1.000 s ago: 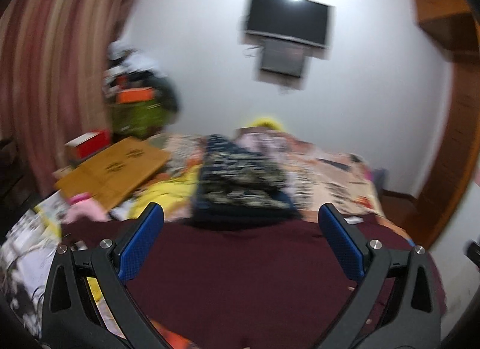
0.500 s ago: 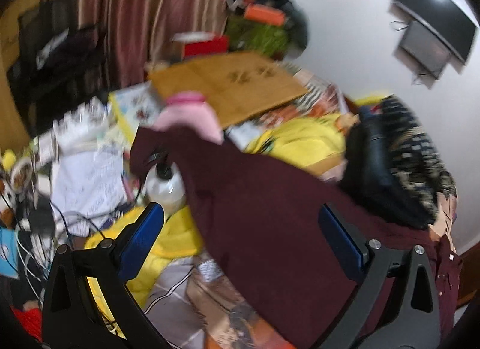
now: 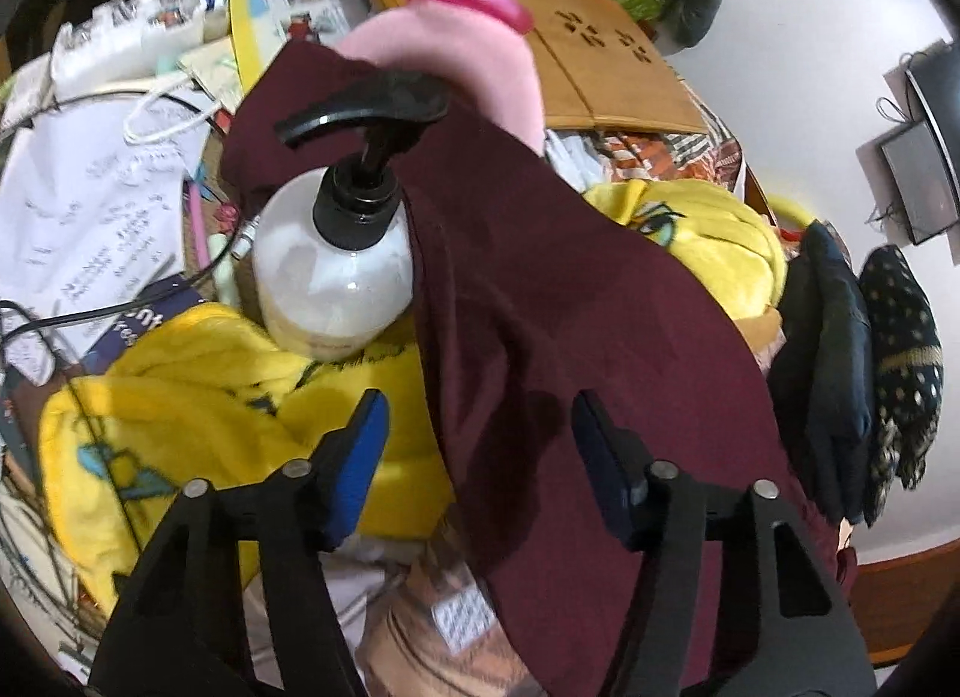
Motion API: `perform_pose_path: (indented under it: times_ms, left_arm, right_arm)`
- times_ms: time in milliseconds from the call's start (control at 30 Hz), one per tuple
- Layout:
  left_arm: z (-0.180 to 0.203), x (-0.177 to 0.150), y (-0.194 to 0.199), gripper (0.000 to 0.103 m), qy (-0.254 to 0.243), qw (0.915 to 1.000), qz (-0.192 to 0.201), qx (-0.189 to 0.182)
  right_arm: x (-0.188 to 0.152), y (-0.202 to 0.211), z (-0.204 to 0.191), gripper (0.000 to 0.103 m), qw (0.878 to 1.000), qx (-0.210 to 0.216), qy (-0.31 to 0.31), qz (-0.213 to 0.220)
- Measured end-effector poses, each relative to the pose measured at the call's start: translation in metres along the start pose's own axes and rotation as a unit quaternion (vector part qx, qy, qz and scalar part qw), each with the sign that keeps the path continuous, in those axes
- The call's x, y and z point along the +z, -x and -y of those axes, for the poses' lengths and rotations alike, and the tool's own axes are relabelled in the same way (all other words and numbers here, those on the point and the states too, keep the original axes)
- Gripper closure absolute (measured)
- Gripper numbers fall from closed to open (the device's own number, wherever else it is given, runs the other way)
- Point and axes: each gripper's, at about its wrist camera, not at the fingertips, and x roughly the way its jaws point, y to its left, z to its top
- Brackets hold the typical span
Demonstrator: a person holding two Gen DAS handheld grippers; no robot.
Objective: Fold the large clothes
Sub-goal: 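Grasp the shirt sleeve with the left tool and lift it up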
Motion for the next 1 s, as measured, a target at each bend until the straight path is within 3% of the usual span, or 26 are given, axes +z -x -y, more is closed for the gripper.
perform_pose_path:
  times_ms: [133,267,367,433,533,667,800,1000]
  left_arm:
    - [-0.006,0.012,-0.012,0.058,0.007,1.0000,0.005,0.004]
    - [0.000,0.019,-0.018,0.097,-0.011,0.9996,0.012,0.022]
    - [0.019,0.019,-0.012,0.100,-0.059,0.9958,0.035,0.061]
    - [0.040,0.017,0.001,0.100,-0.105,0.9886,0.064,0.087]
    - [0.068,0.015,0.024,0.100,-0.148,0.9797,0.103,0.089]
    - [0.116,0.008,0.077,0.100,-0.202,0.9638,0.169,0.042]
    - [0.157,-0.006,0.118,0.100,-0.243,0.9485,0.203,-0.015]
    - [0.226,-0.059,0.176,0.100,-0.329,0.9075,0.238,-0.105]
  right_arm:
    - [0.001,-0.005,0.002,0.000,1.000,-0.004,-0.005,-0.008]
    - [0.002,-0.008,0.004,0.000,1.000,-0.007,-0.010,-0.012]
    - [0.002,-0.007,0.004,0.000,1.000,-0.006,-0.012,-0.013]
    - [0.002,-0.005,0.004,0.000,1.000,-0.007,-0.011,-0.012]
    - [0.001,-0.002,0.006,0.000,1.000,-0.006,-0.011,-0.010]
    - [-0.001,0.002,0.008,0.000,1.000,-0.003,-0.014,-0.005]
    - [-0.004,0.007,0.012,0.000,1.000,0.000,-0.019,0.000]
    - [-0.008,0.014,0.021,0.000,1.000,0.001,-0.027,0.007]
